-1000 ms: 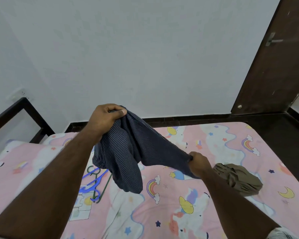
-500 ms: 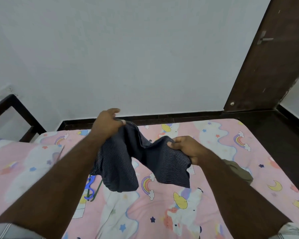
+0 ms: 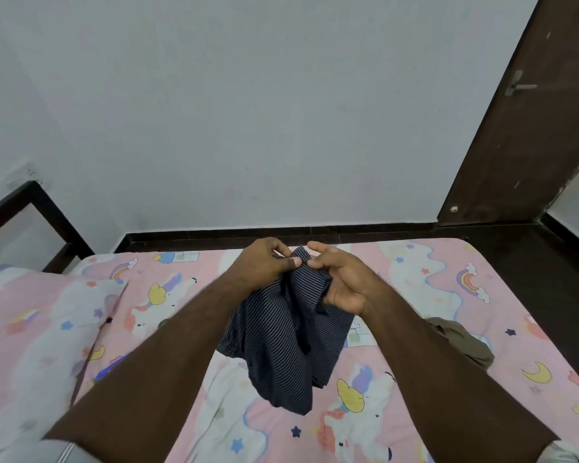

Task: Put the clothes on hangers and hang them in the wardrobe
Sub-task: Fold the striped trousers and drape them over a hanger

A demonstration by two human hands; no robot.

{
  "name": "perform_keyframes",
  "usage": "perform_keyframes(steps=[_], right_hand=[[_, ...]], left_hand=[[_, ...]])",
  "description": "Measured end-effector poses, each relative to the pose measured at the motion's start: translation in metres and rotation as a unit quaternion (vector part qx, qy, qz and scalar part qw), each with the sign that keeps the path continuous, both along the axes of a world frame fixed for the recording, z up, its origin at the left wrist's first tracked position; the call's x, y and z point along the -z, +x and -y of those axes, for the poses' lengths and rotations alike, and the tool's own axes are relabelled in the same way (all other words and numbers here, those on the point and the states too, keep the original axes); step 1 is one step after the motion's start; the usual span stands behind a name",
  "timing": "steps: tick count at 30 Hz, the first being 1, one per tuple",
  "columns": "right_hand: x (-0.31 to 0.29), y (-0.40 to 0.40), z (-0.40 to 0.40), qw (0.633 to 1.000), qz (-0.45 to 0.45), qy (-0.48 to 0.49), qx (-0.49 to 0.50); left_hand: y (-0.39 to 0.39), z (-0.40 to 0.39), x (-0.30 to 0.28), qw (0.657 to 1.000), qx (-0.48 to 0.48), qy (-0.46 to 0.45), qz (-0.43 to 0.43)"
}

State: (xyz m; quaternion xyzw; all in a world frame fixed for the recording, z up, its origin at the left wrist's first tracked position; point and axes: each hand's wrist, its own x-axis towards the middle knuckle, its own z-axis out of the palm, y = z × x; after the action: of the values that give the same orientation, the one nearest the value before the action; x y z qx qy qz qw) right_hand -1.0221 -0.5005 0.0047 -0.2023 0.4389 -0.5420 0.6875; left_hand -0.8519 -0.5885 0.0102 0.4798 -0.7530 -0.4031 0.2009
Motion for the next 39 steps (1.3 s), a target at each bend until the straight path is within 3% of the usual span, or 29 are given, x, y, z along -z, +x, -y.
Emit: perform_keyframes(steps=[4, 9, 15, 20, 23, 27, 30, 33, 35, 39], right_hand=[[0.000, 0.006, -0.003, 0.998, -0.025, -0.051, -0.013], [-0.002, 0.007, 0.005, 0.974, -0.218, -0.018, 0.062], [0.000, 0.022, 0.011, 0.950, -0.309, -0.015, 0.035], [-0.006, 0.030, 0.013, 0.953, -0.291, 0.028, -0.083], [-0.004, 0.032, 0.014, 0.934, -0.351, 0.025, -0.062], [-0.004, 0.027, 0.016, 0.943, -0.329, 0.035, -0.009], [-0.007, 0.020, 0.016, 0.950, -0.309, 0.039, 0.015], [-0.011, 0.009, 0.016, 0.958, -0.279, 0.041, 0.044], [-0.014, 0.001, 0.016, 0.961, -0.269, 0.041, 0.059], [-0.015, -0.011, 0.018, 0.959, -0.268, 0.053, 0.077]], left_hand=[[-0.005, 0.000, 0.004, 0.999, -0.033, -0.003, -0.026], [-0.002, 0.002, 0.007, 0.998, -0.056, 0.008, -0.028], [0.000, 0.001, 0.002, 0.999, -0.043, 0.004, -0.021], [0.009, -0.005, -0.001, 1.000, -0.007, 0.012, -0.020], [0.014, -0.011, -0.008, 0.998, 0.025, 0.012, -0.057], [0.037, -0.011, -0.008, 0.977, 0.039, 0.188, -0.098], [0.058, -0.011, 0.002, 0.960, 0.121, 0.251, -0.026], [0.080, -0.012, 0.019, 0.952, 0.171, 0.243, 0.071], [0.090, -0.014, 0.027, 0.956, 0.150, 0.243, 0.072], [0.102, -0.018, 0.026, 0.966, 0.072, 0.249, -0.009]])
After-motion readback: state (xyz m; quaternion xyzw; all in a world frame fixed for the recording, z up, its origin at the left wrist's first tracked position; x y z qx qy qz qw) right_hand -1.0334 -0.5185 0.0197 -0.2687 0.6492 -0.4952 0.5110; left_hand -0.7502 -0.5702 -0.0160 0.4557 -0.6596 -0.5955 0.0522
